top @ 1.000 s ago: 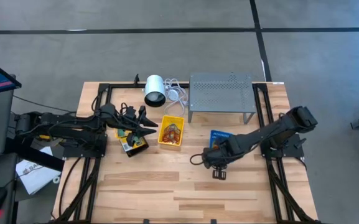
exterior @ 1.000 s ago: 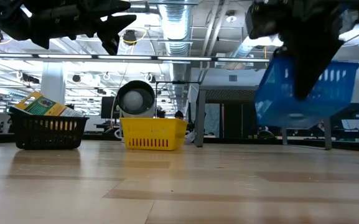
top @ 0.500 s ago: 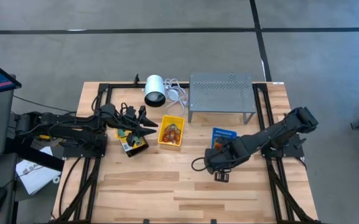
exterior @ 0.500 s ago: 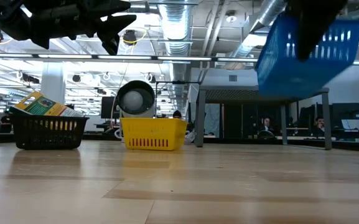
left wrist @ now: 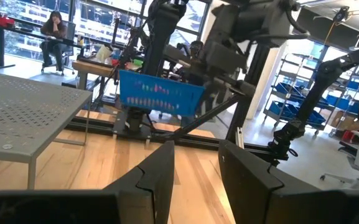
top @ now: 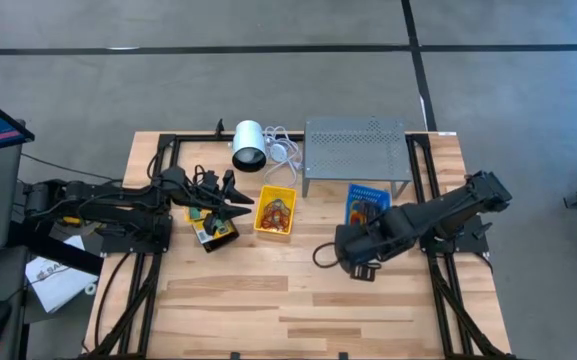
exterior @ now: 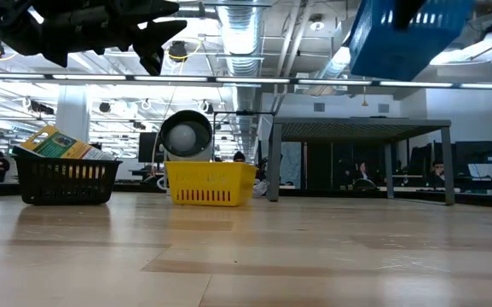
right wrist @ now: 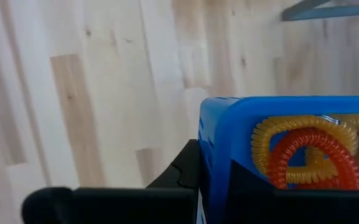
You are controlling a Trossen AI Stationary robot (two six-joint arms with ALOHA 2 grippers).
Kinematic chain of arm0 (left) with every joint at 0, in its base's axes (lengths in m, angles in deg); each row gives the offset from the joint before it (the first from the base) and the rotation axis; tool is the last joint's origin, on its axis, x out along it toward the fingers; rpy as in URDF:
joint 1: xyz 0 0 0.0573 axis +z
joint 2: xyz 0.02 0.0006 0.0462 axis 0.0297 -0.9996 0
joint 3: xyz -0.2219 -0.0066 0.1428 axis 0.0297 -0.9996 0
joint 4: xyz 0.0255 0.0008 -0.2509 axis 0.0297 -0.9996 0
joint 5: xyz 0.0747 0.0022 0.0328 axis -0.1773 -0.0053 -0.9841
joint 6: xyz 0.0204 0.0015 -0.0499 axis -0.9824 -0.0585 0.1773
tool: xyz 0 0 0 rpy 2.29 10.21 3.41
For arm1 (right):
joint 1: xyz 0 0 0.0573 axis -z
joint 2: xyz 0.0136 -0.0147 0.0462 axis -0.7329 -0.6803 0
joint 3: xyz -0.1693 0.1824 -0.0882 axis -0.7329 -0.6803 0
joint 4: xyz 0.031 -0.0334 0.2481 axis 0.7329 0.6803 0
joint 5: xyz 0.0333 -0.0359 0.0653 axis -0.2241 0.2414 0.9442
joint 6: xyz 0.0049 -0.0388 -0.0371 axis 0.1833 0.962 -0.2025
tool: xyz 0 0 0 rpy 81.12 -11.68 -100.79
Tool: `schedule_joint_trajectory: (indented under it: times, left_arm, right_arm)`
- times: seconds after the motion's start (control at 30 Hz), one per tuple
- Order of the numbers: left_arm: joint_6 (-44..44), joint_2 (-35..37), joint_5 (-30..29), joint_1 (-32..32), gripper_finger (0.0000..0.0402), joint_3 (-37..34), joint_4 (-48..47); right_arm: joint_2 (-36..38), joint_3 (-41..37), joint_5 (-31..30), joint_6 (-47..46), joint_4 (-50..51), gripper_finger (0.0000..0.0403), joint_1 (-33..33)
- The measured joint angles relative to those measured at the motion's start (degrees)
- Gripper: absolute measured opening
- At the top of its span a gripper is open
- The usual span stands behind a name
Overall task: Pick & Place Office Desk Supplies
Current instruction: Put the blue basket filled with elastic key rings on the shelf
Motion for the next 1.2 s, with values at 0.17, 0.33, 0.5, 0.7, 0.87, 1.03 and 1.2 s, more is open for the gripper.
schedule_joint_trajectory:
  times: [0.17,0.33,0.5,0.7,0.87,1.03,1.2]
  left_arm:
    - [0.0,0.0,0.0,0.0,0.0122,0.0,0.0]
    - [0.0,0.0,0.0,0.0,0.0122,0.0,-0.2]
    - [0.0,0.0,0.0,0.0,0.0122,0.0,-0.4]
    - [0.0,0.0,0.0,0.0,0.0122,0.0,-0.4]
    - [0.0,0.0,0.0,0.0,0.0122,0.0,-0.4]
    - [0.0,0.0,0.0,0.0,0.0122,0.0,-0.5]
    - [0.0,0.0,0.0,0.0,0.0122,0.0,-0.5]
  right_arm:
    - [2.2,0.2,0.0,5.3,2.8,0.0,4.2]
    - [7.9,0.2,0.1,10.1,1.9,0.0,10.5]
    - [13.7,0.2,4.7,16.9,0.7,0.0,17.9]
    - [16.9,0.2,13.1,26.0,0.8,0.0,27.9]
    - [16.5,-0.2,16.1,33.8,0.8,0.0,36.3]
    - [16.3,-4.8,18.4,39.7,-1.0,0.0,44.5]
    - [16.3,-9.7,19.9,44.5,-3.4,0.0,50.2]
